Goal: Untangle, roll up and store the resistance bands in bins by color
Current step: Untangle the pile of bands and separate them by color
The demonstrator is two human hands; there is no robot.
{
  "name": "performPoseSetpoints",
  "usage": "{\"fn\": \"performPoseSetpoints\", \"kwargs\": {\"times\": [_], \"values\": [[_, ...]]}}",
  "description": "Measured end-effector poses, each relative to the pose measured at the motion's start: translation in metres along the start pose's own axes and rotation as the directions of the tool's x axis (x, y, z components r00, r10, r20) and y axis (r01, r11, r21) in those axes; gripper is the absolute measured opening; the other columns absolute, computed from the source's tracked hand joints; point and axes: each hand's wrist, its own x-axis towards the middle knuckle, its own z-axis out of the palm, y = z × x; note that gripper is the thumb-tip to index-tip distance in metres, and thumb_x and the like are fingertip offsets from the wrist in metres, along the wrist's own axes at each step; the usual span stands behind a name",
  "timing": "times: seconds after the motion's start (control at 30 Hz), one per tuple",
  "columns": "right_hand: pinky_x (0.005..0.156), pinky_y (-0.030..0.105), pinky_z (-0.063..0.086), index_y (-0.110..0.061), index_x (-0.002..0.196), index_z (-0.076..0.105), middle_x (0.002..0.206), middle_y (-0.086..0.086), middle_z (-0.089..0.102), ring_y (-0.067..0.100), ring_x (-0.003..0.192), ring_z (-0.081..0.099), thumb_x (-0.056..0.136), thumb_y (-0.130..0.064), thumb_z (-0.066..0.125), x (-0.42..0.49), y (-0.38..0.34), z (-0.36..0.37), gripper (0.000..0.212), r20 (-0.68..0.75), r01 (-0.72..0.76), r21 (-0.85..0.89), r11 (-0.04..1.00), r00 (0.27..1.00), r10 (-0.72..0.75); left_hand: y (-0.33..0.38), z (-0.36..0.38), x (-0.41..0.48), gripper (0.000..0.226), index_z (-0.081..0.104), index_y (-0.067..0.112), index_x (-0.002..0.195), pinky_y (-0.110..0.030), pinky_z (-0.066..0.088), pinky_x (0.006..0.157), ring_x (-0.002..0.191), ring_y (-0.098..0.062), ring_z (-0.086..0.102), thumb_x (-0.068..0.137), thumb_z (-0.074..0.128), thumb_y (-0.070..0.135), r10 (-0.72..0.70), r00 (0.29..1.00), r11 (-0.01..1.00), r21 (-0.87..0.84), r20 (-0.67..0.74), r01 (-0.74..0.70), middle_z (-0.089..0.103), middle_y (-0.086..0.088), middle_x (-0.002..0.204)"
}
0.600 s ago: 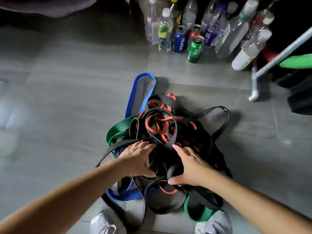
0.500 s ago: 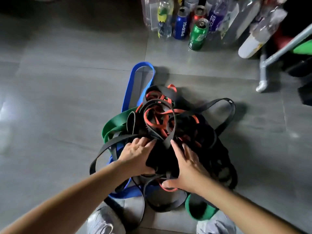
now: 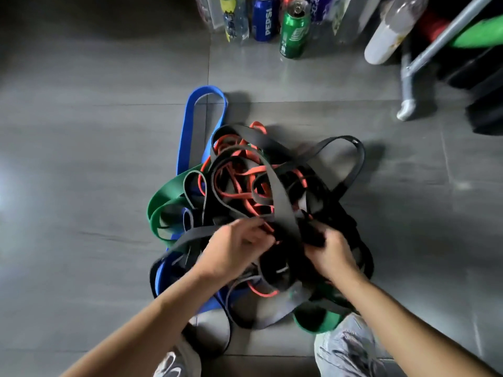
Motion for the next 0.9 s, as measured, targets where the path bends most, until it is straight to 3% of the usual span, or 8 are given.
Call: {"fn": "performPoseSetpoints", "kwargs": {"times": [0.1, 0.2, 0.27, 0.4, 0.57, 0.63, 0.73, 0.9], "values": [[0.078, 0.026, 0.045, -0.022, 0.097, 0.068, 0.087, -0.004, 0.068, 0.017, 0.089, 0.064, 0.074, -0.003, 0.071, -0.002, -0.003, -0.027, 0.030, -0.100, 0.012, 0.094, 0.995, 0.995, -0.002, -0.003, -0.023, 0.006, 0.037, 0.064, 0.016, 0.111, -0.030, 0.049, 0.087, 0.095, -0.012, 0.060, 0.078, 0.072, 0.031, 0.226, 0.933, 0.950, 0.274, -0.280, -0.148, 0.064, 0.005, 0.099], [0.076, 0.024, 0.042, -0.027, 0.086, 0.061, 0.079, -0.009, 0.065, 0.016, 0.081, 0.061, 0.074, 0.003, 0.065, -0.004, -0.008, -0.048, 0.032, -0.193, 0.026, 0.158, 0.987, 0.981, 0.005, -0.024, -0.038, 0.015, 0.058, 0.058, 0.019, 0.122, -0.037, 0.041, 0.095, 0.113, -0.027, 0.051, 0.073, 0.070, 0.048, 0.135, 0.991, 0.728, 0.679, -0.008, -0.094, 0.061, -0.003, 0.113], [0.075, 0.023, 0.040, -0.026, 0.087, 0.060, 0.081, -0.005, 0.065, 0.017, 0.081, 0.059, 0.075, 0.001, 0.065, -0.006, -0.013, -0.057, 0.030, -0.220, 0.026, 0.180, 0.983, 0.975, 0.015, -0.037, -0.033, 0.012, 0.036, 0.069, 0.020, 0.095, -0.035, 0.048, 0.079, 0.094, -0.031, 0.061, 0.080, 0.055, 0.049, 0.211, 0.973, 0.664, 0.716, 0.098, -0.216, 0.067, -0.005, 0.087], [0.065, 0.024, 0.041, -0.023, 0.089, 0.060, 0.083, -0.005, 0.064, 0.012, 0.078, 0.058, 0.080, -0.010, 0.069, -0.016, -0.027, -0.066, 0.019, -0.144, -0.074, 0.220, 0.973, 0.984, 0.107, -0.005, -0.024, 0.006, 0.028, 0.057, 0.015, 0.071, -0.035, 0.050, 0.063, 0.065, -0.024, 0.063, 0.090, 0.054, 0.036, 0.118, 0.992, 0.926, 0.366, -0.035, -0.097, 0.064, 0.000, 0.064], [0.087, 0.041, 0.051, -0.022, 0.099, 0.063, 0.092, 0.006, 0.073, 0.022, 0.089, 0.067, 0.084, -0.002, 0.060, -0.028, -0.040, -0.051, 0.026, 0.185, -0.205, 0.640, 0.740, 0.977, 0.110, 0.059, 0.015, 0.028, 0.042, 0.048, 0.012, 0.070, -0.038, 0.048, 0.078, 0.072, -0.024, 0.053, 0.096, 0.038, 0.044, -0.030, 1.000, 0.999, -0.011, 0.001, 0.030, 0.055, -0.005, 0.070], [0.088, 0.041, 0.051, -0.025, 0.111, 0.060, 0.100, -0.003, 0.073, 0.020, 0.096, 0.066, 0.085, -0.013, 0.062, -0.026, -0.040, -0.051, 0.028, 0.271, -0.261, 0.731, 0.630, 0.959, 0.083, 0.072, 0.035, 0.026, 0.066, 0.064, 0.012, 0.092, -0.033, 0.042, 0.092, 0.095, -0.017, 0.058, 0.082, 0.036, 0.070, -0.243, 0.963, 0.929, -0.258, 0.119, 0.266, 0.065, -0.001, 0.098], [0.089, 0.036, 0.048, -0.044, 0.136, 0.029, 0.125, -0.029, 0.047, 0.001, 0.107, 0.053, 0.078, -0.039, 0.071, -0.024, -0.037, -0.050, 0.072, 0.362, -0.283, 0.565, 0.775, 0.929, 0.075, 0.074, 0.055, 0.013, 0.073, 0.055, 0.026, 0.127, -0.034, 0.040, 0.102, 0.118, -0.015, 0.052, 0.086, 0.021, 0.075, -0.334, 0.815, 0.599, -0.561, 0.473, 0.572, 0.057, 0.004, 0.129], [0.080, 0.037, 0.055, -0.023, 0.121, 0.051, 0.109, 0.005, 0.068, 0.022, 0.099, 0.065, 0.069, -0.015, 0.082, -0.011, -0.025, -0.031, 0.060, 0.174, -0.176, 0.639, 0.749, 0.981, 0.083, 0.080, 0.052, 0.017, 0.078, 0.056, 0.018, 0.127, -0.027, 0.047, 0.078, 0.085, -0.013, 0.060, 0.089, 0.011, 0.070, -0.282, 0.789, 0.569, -0.568, 0.545, 0.595, 0.066, 0.000, 0.095]]}}
